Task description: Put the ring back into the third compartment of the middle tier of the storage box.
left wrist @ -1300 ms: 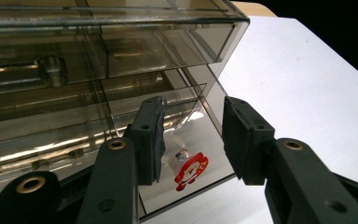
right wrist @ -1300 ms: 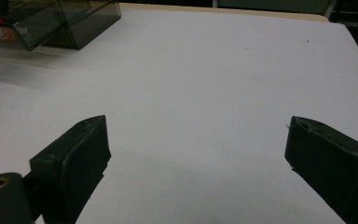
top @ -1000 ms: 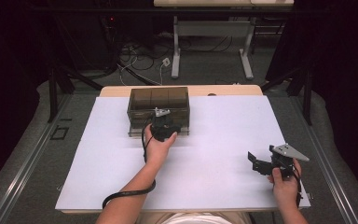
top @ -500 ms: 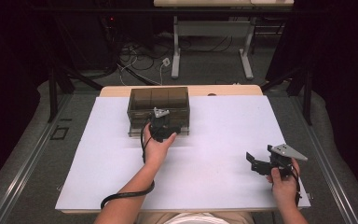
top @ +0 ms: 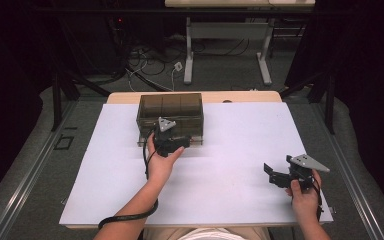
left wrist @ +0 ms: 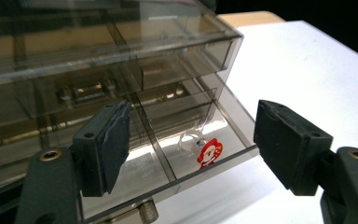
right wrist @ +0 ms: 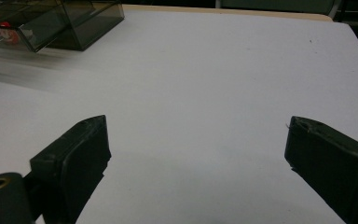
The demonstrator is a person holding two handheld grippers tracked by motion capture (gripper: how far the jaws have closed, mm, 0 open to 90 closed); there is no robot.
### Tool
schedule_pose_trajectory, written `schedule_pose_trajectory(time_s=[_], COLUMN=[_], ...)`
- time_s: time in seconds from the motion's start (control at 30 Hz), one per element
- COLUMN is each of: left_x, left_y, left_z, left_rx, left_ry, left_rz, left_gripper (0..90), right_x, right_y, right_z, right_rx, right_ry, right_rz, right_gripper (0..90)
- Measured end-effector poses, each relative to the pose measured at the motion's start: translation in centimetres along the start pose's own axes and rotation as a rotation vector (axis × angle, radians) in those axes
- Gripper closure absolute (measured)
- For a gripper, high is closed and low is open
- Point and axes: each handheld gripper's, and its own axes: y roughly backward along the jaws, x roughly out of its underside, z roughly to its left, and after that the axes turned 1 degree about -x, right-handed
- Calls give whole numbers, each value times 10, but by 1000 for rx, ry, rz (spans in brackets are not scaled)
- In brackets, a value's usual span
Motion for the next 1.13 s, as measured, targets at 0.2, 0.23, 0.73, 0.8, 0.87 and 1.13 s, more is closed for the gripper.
schedule_pose_trajectory(time_s=[0.2,0.23,0.73,0.8,0.87,1.13], left_x=[3,4,30,35,41,57], left_y=[22,26,74,80,85,103], left_z=[-1,-1,17,23,28,40], left_rx=[45,53,81,83,88,59], left_ry=[-4,-4,37,59,80,57], left_rz=[-20,-26,-52,-48,-51,-40], left_gripper=[246,230,71,41,16,0], right_x=[0,0,0,1,1,1], right_y=[0,0,0,0,0,0], right_z=[2,3,2,3,3,4], right_rx=[0,-1,3,4,4,8], right_ry=[-2,-10,-3,-4,1,2], right_rz=[-7,-5,5,7,6,13], right_gripper=[63,63,63,63,63,63])
